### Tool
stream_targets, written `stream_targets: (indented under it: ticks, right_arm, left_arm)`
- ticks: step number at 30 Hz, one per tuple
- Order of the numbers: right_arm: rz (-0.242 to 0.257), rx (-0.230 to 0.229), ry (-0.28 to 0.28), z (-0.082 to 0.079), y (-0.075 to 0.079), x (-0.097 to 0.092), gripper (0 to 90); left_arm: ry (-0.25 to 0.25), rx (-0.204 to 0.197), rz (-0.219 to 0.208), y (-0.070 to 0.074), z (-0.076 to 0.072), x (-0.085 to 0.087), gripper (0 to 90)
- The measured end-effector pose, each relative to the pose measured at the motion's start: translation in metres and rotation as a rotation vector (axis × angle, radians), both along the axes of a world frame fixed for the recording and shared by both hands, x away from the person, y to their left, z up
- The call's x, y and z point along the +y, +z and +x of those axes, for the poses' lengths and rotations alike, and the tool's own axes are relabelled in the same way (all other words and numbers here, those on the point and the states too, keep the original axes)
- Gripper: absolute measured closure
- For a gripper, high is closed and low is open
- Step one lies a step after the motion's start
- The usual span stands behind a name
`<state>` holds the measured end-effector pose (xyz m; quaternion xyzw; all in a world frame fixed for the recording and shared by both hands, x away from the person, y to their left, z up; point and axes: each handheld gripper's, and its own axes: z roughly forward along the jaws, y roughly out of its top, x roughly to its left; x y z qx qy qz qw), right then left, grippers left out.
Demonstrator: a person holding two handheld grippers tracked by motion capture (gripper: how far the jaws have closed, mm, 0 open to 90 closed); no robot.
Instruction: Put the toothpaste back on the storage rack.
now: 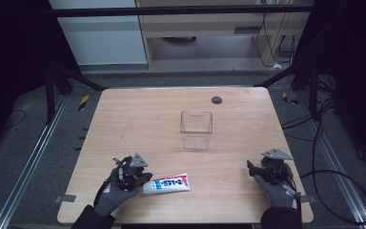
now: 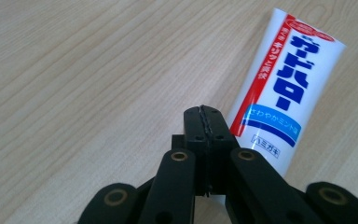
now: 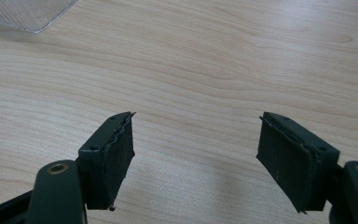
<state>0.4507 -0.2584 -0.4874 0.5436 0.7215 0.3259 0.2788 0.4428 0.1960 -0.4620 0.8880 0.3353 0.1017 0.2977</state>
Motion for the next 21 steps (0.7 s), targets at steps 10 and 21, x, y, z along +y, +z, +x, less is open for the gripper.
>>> stream_targets:
  ticks: [10, 21]
  right_arm:
    - [-0.001, 0.001, -0.002, 0.0, 0.0, 0.0, 26.4]
    - [0.003, 0.003, -0.002, 0.0, -0.001, -0.001, 26.3]
  left_arm:
    - [-0.014, 0.015, 0.006, 0.001, -0.01, -0.002, 89.5]
    - [-0.029, 0.026, 0.004, 0.0, -0.018, -0.004, 89.4]
